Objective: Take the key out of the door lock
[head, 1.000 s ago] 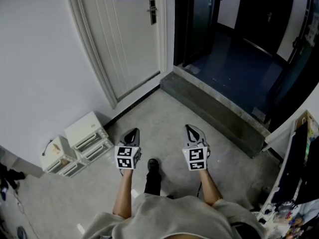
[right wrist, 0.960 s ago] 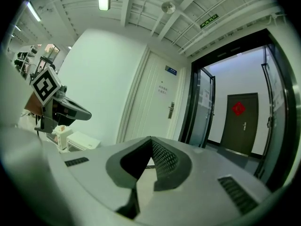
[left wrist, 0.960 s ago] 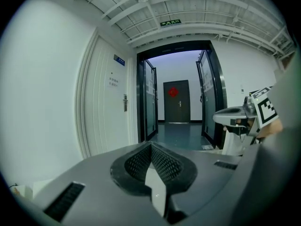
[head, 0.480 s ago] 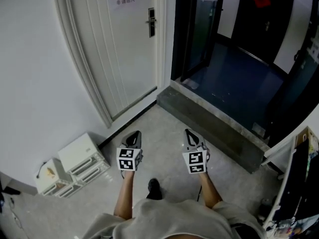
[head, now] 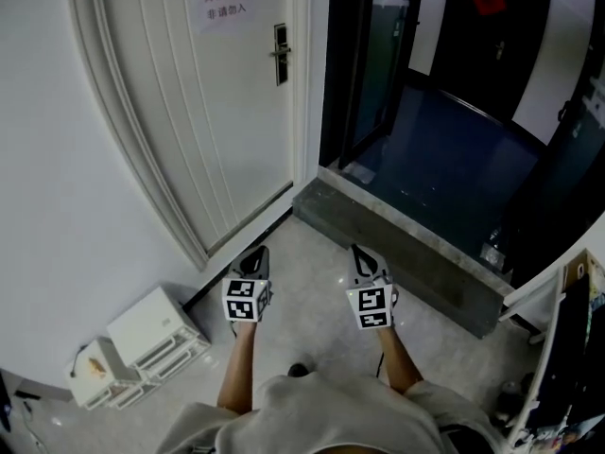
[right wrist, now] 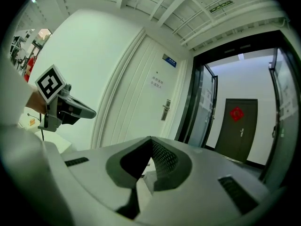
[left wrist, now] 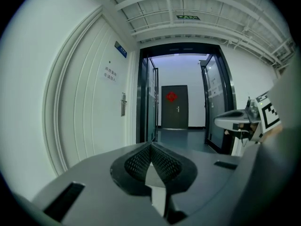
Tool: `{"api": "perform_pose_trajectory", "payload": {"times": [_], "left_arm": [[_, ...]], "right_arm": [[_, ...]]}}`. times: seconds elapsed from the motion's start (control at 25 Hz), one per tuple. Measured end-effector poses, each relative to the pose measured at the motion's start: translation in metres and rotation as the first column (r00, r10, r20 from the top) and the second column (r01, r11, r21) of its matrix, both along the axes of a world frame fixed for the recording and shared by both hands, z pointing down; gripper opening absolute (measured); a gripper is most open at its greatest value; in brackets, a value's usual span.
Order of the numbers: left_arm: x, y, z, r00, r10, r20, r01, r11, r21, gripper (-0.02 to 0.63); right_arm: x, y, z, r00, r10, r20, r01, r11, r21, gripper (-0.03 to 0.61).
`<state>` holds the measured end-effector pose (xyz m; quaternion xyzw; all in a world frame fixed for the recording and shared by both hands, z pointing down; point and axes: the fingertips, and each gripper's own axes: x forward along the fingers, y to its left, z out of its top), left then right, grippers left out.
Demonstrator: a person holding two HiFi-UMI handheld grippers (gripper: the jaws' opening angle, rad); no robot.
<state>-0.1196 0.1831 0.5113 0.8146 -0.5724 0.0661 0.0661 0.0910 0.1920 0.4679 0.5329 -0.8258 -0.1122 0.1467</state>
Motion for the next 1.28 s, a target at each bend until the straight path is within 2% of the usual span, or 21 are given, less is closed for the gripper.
{"api": "perform_pose_trajectory", "payload": {"times": [0.32, 0.84, 1.04, 1.28], "left_arm": [[-0.012, -0.066, 0.005, 1.000, 0.023, 0.015, -0.023, 1.000, -0.010, 0.018], [-0.020, -0.141, 0.032, 0.999, 0.003, 0.033, -0.001, 0.998, -0.058, 0.018], [-0.015, -0.197, 0.040, 0.999, 0.006, 0.045, -0.003, 0.998, -0.055, 0.017], [-0.009, -0.290, 0.037, 0.999, -0.010, 0.048, 0.013, 0.998, -0.062, 0.018]], "right_arm": [[-0.014, -0.062, 0.012, 1.000, 0.012, 0.004, -0.012, 1.000, -0.012, 0.023], [-0.030, -0.141, 0.040, 0.999, -0.030, 0.017, 0.031, 0.998, -0.051, 0.023], [-0.031, -0.198, 0.051, 0.998, -0.048, 0.027, 0.050, 0.997, -0.057, 0.023], [-0.026, -0.290, 0.052, 0.997, -0.078, 0.025, 0.079, 0.995, -0.054, 0.023]]}}
